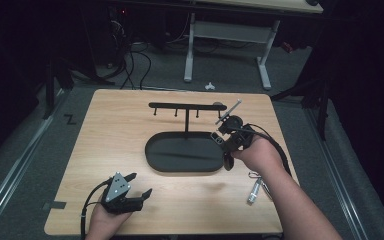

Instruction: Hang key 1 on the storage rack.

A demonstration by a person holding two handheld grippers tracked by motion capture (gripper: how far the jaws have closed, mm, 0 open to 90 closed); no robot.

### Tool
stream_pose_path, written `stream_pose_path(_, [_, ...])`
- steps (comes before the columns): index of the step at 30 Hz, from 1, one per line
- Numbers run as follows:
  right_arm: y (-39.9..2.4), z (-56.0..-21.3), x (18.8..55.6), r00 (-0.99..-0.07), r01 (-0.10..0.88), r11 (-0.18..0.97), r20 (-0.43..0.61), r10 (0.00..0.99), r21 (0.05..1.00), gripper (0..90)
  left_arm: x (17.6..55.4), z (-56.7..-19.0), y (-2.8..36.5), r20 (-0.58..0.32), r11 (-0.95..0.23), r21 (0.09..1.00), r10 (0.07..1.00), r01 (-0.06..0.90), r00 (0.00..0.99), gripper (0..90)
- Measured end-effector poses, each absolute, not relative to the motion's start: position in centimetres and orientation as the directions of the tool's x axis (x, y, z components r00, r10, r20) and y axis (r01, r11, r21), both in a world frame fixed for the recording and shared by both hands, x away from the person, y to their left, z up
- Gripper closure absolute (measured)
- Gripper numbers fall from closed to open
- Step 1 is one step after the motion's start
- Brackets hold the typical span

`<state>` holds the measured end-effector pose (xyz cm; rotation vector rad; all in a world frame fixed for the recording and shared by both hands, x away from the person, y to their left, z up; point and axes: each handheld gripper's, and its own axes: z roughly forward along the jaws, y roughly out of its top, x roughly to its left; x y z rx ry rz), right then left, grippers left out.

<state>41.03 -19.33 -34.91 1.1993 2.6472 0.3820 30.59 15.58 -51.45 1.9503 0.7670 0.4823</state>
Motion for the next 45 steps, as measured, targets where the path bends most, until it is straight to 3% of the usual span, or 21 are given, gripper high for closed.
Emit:
stream_pose_path(23, [-16.3, -32.4, 44.1, -0.645, 0.685, 0.637, -0.11, 0.756, 0.354, 80.7, 30.7, -51.6, 15.6, 0.008, -0.35, 0.882, 0.683, 0.317, 0.731, 23.1])
stream_pose_path(45, [-14.7, -32.0, 45.6, -0.645, 0.682, 0.633, -0.106, 0.757, 0.366, 80.7, 30.8, -51.5, 15.7, 0.005, -0.344, 0.885, 0.681, 0.314, 0.732, 23.3])
